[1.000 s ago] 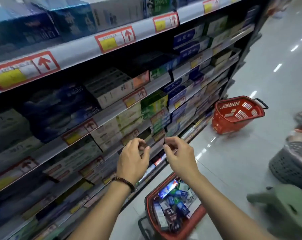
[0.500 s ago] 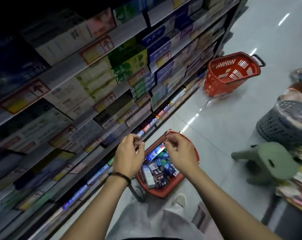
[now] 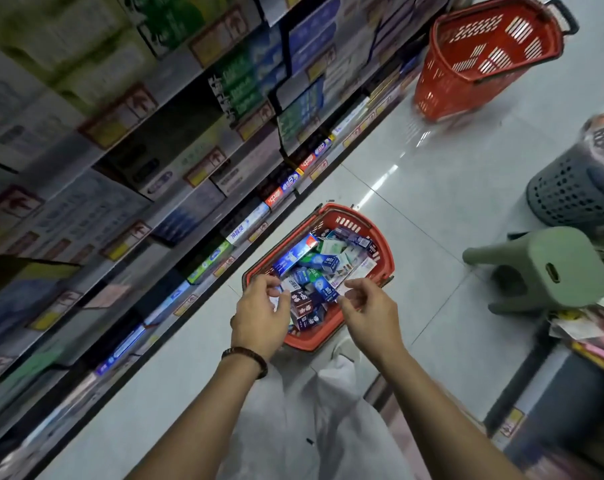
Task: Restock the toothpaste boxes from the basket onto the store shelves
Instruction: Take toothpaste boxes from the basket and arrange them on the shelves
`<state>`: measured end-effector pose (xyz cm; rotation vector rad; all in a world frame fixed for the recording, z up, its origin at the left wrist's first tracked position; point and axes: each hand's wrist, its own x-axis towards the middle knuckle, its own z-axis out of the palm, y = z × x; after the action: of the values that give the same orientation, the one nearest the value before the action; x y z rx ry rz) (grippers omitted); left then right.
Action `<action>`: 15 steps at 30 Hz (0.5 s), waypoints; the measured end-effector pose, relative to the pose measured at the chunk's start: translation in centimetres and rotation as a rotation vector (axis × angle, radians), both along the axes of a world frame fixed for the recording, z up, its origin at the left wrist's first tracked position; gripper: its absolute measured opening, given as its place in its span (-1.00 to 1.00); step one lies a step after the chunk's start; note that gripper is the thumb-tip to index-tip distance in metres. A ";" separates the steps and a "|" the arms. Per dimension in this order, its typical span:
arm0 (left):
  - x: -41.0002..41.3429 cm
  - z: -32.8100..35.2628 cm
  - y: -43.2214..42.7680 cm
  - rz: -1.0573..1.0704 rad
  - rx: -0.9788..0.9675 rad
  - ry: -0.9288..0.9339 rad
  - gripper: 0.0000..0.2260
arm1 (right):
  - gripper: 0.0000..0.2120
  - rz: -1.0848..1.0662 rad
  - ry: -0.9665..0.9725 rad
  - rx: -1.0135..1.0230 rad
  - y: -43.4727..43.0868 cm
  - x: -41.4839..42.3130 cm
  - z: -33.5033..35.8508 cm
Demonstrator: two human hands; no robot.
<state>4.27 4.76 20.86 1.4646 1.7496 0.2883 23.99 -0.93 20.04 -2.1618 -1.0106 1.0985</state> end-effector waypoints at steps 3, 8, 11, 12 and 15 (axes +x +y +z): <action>0.3 -3.4 0.1 -0.012 -0.040 0.002 -0.89 | -0.76 -0.021 -0.028 -0.069 -1.1 -0.1 -3.6; 1.6 -9.0 0.3 -0.050 -0.097 -0.010 -0.90 | -0.71 -0.039 -0.046 -0.154 -2.0 -0.3 -10.1; 1.9 -12.9 0.6 -0.059 -0.128 -0.020 -0.89 | -0.74 -0.040 -0.060 -0.212 -2.0 -0.5 -14.2; 2.0 -14.3 0.5 -0.058 -0.144 -0.030 -0.89 | -0.75 -0.036 -0.065 -0.230 -1.9 -0.6 -15.8; 2.1 -17.9 0.1 -0.060 -0.179 -0.049 -0.88 | -0.79 -0.015 -0.054 -0.260 -1.3 -0.8 -20.1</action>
<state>6.39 4.82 2.97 1.3665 1.6450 0.1319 23.17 -2.24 -0.07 -2.4109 -0.9148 1.2287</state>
